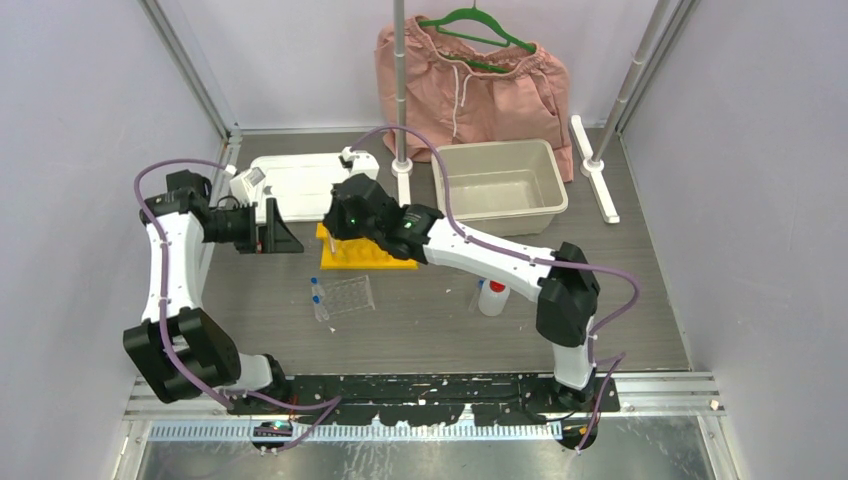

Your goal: Organize the chemistry lab equipment

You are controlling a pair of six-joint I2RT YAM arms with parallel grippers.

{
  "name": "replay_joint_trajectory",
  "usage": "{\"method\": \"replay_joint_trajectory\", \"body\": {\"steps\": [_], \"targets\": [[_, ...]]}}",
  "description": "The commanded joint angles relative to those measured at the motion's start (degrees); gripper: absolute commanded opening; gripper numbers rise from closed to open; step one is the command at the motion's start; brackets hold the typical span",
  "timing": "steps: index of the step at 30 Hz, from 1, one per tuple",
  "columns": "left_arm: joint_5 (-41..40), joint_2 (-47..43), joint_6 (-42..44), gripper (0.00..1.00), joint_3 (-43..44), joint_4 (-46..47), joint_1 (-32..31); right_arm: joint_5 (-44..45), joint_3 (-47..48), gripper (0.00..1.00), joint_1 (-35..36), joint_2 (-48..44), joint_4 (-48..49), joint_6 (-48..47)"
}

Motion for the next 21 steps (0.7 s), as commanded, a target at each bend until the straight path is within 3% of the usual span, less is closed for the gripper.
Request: {"method": "replay_joint_trajectory", "body": {"steps": [1, 12, 21], "targets": [[8.0, -4.9, 0.7, 0.92, -1.6, 1.7, -1.4, -1.6, 4.6, 0.01, 0.3, 2.6, 5.7, 3.2], [11.6, -4.7, 4.5, 0.77, -2.1, -0.5, -3.3, -4.3, 3.2, 0.01, 0.5, 2.8, 15.0, 9.3], [14.0, -2.9, 3.5, 0.52, -1.4, -0.1, -3.8, -4.7, 2.4, 0.01, 1.7, 4.3, 19.9, 12.1]]}}
